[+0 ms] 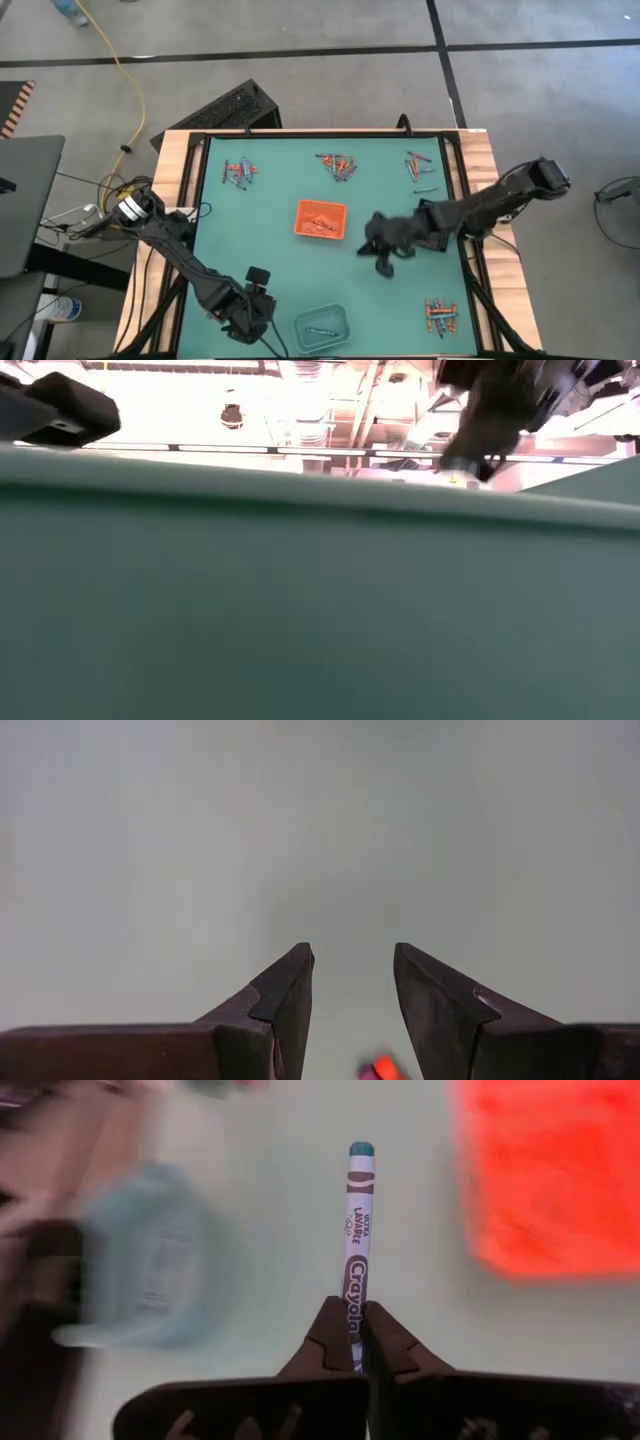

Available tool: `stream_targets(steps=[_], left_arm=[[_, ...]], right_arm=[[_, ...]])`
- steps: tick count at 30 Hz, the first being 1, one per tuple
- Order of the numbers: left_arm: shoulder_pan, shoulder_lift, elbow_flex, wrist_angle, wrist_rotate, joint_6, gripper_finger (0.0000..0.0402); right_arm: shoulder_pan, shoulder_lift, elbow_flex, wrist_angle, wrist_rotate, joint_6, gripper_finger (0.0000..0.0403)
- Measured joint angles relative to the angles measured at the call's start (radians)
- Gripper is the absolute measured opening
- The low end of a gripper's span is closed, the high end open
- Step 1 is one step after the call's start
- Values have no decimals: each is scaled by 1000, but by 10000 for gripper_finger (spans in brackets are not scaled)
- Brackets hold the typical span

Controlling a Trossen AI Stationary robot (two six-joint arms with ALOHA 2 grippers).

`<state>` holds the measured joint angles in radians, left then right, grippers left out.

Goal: Sort crayons
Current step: Put the blue crayon into the blue bin

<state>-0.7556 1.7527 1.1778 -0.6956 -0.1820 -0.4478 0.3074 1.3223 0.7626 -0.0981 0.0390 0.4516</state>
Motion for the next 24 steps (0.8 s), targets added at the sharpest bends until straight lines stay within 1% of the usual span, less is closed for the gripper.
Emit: stream_targets(steps=[2,5,8,11,13,16,19,21,24], left_arm=[[-12,0,0,-30,15,-39,132],[-40,0,0,-60,42,-98,132],[-69,0,0,-79,64,-152,132],[-98,0,0,-89,83,-201,132],[-115,0,0,-100,97,-238,132],[-144,0,0,-107,107,-285,132],[-172,-10,0,-109,107,-329,132],[-193,-19,0,-115,103,-362,132],[-220,-39,0,-138,82,-423,132]], right_arm=[[67,38,1,127,4,-11,0],[138,119,39,245,7,-39,0],[179,222,114,276,-5,-82,0],[195,336,217,273,-66,-121,0],[198,413,298,238,-128,-144,0],[197,514,427,94,-192,-174,0],[197,595,549,-72,-222,-196,0],[197,638,619,-151,-227,-202,0],[197,684,698,-210,-241,-222,0]])
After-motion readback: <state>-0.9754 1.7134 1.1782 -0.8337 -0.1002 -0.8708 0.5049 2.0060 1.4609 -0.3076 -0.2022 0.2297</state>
